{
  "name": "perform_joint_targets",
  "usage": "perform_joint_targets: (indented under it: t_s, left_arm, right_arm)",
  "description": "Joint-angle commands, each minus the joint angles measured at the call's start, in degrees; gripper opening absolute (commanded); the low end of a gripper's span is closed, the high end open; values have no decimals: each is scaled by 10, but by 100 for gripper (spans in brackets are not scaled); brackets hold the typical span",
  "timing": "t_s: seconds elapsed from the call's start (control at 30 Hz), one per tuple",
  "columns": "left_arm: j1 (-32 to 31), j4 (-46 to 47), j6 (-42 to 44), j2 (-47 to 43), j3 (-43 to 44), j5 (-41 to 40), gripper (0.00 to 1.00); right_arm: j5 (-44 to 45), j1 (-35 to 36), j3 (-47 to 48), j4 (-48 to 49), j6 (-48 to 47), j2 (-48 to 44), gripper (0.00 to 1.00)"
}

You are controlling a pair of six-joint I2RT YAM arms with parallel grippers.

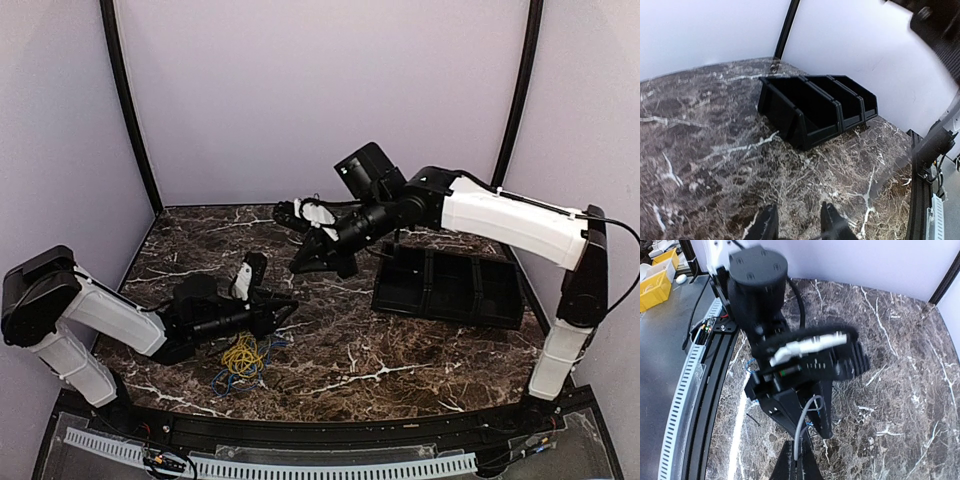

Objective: Untangle the cables

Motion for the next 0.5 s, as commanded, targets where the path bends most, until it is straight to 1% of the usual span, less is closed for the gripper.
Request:
perform_joint_targets:
  t_s: [0.0, 0.1, 0.23, 0.3, 0.47]
  left_arm:
    - [-1, 38, -23, 48, -7, -7, 23]
    - [-1, 36, -36, 71, -9, -17, 15]
    - [-1, 12, -43, 100, -5, -17, 7]
    - [-1, 11, -48, 107, -10, -20, 5]
    - [-1, 20, -60, 118, -27, -40, 4]
  right_arm:
    - [-32, -26, 52, 5, 0, -48, 0]
    - [-55, -58, 80, 3, 4, -68, 0]
    - [-87, -111, 115, 9, 18, -95, 0]
    - [-99, -136, 125, 14, 24, -110, 0]
    - [-136, -213, 153, 37, 57, -143, 0]
